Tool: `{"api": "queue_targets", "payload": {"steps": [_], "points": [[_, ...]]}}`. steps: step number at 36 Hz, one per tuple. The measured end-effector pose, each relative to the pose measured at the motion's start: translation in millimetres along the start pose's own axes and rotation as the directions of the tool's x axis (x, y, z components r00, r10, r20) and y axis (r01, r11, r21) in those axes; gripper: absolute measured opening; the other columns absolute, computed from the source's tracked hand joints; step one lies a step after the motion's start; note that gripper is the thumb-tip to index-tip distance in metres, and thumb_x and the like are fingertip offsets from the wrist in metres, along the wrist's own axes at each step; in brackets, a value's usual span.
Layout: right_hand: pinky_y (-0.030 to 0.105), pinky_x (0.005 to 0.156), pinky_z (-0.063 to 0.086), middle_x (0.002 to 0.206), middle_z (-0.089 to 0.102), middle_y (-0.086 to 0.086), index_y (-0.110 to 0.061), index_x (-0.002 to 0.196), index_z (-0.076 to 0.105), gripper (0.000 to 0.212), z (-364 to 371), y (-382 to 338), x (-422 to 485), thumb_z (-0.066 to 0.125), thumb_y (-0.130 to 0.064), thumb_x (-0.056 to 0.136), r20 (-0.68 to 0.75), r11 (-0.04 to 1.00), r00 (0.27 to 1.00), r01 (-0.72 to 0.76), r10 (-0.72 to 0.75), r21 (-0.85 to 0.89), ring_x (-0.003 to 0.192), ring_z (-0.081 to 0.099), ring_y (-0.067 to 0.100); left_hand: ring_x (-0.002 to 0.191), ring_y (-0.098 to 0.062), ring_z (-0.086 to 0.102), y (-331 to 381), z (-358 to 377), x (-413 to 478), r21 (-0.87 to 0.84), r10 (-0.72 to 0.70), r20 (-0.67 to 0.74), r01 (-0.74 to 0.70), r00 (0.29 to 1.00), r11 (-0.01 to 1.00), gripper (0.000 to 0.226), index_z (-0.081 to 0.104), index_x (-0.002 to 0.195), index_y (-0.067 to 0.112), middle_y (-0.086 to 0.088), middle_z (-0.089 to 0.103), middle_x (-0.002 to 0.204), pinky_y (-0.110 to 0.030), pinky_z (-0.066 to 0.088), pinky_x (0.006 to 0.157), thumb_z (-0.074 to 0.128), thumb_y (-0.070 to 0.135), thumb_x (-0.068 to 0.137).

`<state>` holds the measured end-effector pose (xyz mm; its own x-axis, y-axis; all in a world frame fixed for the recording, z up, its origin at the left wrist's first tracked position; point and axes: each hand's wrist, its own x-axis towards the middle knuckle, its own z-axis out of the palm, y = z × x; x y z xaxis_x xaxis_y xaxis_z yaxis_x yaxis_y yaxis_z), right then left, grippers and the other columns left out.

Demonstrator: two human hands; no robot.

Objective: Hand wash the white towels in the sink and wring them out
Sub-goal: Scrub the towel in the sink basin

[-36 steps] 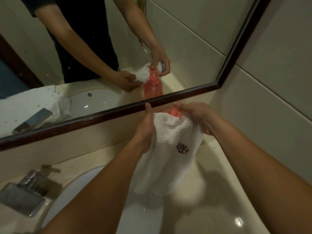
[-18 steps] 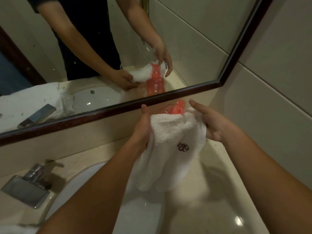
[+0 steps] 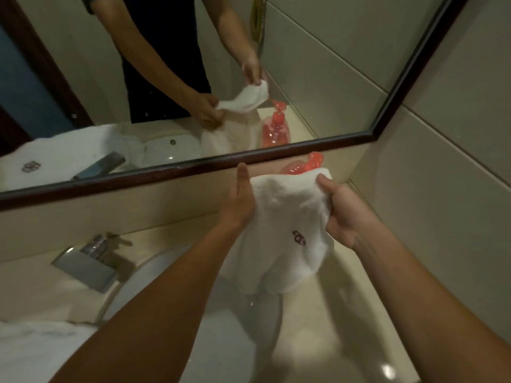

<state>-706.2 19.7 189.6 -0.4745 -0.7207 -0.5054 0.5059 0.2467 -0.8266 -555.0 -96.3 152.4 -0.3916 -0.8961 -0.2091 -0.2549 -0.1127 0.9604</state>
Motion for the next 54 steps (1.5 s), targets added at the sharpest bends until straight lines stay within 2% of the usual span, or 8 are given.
{"api": "queue_targets", "payload": {"steps": [3,10,22,27,32,37,46,54], "points": [[0.040,0.111,0.054,0.138,0.072,0.006,-0.019,0.148,0.060,0.061,38.6,3.9,7.3,0.072,-0.046,0.095,-0.041,0.992,0.992,0.117,-0.119,-0.041,0.120,0.073,0.018,0.156,-0.028,0.032,13.8,-27.1,-10.7,0.063,0.069,-0.073,-0.065,0.995,0.996,0.073,0.036,0.163,0.016,-0.011,0.037,0.168,-0.037,0.023,0.125,0.009,0.057,0.110],[0.028,0.073,0.064,0.119,0.078,0.012,-0.007,0.140,0.063,0.037,126.9,3.6,-9.7,0.050,-0.031,0.113,0.113,0.992,0.986,0.126,-0.126,0.008,0.100,0.080,0.020,0.148,-0.023,0.046,29.5,-103.1,-15.2,-0.065,0.081,-0.149,-0.092,0.986,0.994,0.112,0.055,0.153,0.020,-0.006,0.053,0.158,-0.047,0.032,0.127,0.009,0.093,0.082],[0.052,0.110,0.054,0.124,0.077,0.011,-0.014,0.126,0.071,0.043,220.8,78.2,-36.0,0.044,-0.044,0.111,0.199,0.987,0.970,0.150,-0.138,-0.050,0.118,0.072,0.028,0.114,-0.022,0.069,7.3,-151.7,-36.3,-0.233,-0.061,-0.278,-0.006,0.959,0.972,0.087,0.076,0.115,0.018,-0.006,0.076,0.116,-0.044,0.050,0.111,0.008,0.071,0.105],[0.044,0.105,0.057,0.121,0.076,0.005,-0.022,0.127,0.066,0.035,225.8,122.8,-44.4,0.037,-0.038,0.116,0.227,0.973,0.960,0.193,-0.162,-0.124,0.116,0.072,0.021,0.099,-0.025,0.074,-24.3,-152.3,-35.3,-0.296,-0.182,-0.301,0.090,0.936,0.951,0.087,0.077,0.100,0.015,-0.009,0.079,0.100,-0.041,0.059,0.097,0.011,0.071,0.106],[0.051,0.108,0.056,0.128,0.071,0.017,-0.016,0.111,0.064,0.024,221.2,109.3,-10.1,0.045,-0.031,0.115,0.035,0.993,0.998,0.056,-0.059,0.104,0.117,0.071,0.032,0.126,-0.022,0.061,-39.2,-140.6,-39.1,-0.329,-0.217,-0.303,0.111,0.928,0.938,0.086,0.066,0.139,0.013,-0.004,0.068,0.133,-0.037,0.044,0.115,0.010,0.070,0.107],[0.034,0.103,0.057,0.119,0.075,0.001,-0.026,0.118,0.065,0.028,221.1,118.2,-33.7,0.039,-0.035,0.116,0.179,0.984,0.973,0.160,-0.145,-0.076,0.110,0.072,0.013,0.103,-0.024,0.072,-34.2,-134.4,-29.3,-0.395,-0.245,-0.334,0.101,0.910,0.913,0.074,0.072,0.087,0.022,-0.003,0.076,0.097,-0.043,0.056,0.104,0.016,0.065,0.109],[0.046,0.105,0.058,0.127,0.074,0.014,-0.019,0.117,0.066,0.029,208.8,105.0,-2.8,0.043,-0.036,0.115,0.065,0.996,0.995,0.083,-0.080,-0.043,0.112,0.074,0.026,0.095,-0.012,0.070,-45.5,-114.6,-27.1,-0.360,-0.225,-0.242,0.128,0.944,0.924,0.069,0.068,0.085,0.029,0.009,0.072,0.089,-0.030,0.053,0.093,0.014,0.064,0.109],[0.048,0.105,0.057,0.119,0.079,0.008,-0.019,0.129,0.069,0.041,185.8,110.0,-15.8,0.037,-0.042,0.116,0.286,0.997,0.958,0.022,0.000,-0.073,0.114,0.075,0.024,0.085,-0.013,0.074,-41.2,-122.6,-7.5,-0.314,-0.174,-0.276,0.083,0.945,0.946,0.079,0.075,0.090,0.019,0.005,0.078,0.077,-0.027,0.057,0.078,0.014,0.065,0.109]]}}
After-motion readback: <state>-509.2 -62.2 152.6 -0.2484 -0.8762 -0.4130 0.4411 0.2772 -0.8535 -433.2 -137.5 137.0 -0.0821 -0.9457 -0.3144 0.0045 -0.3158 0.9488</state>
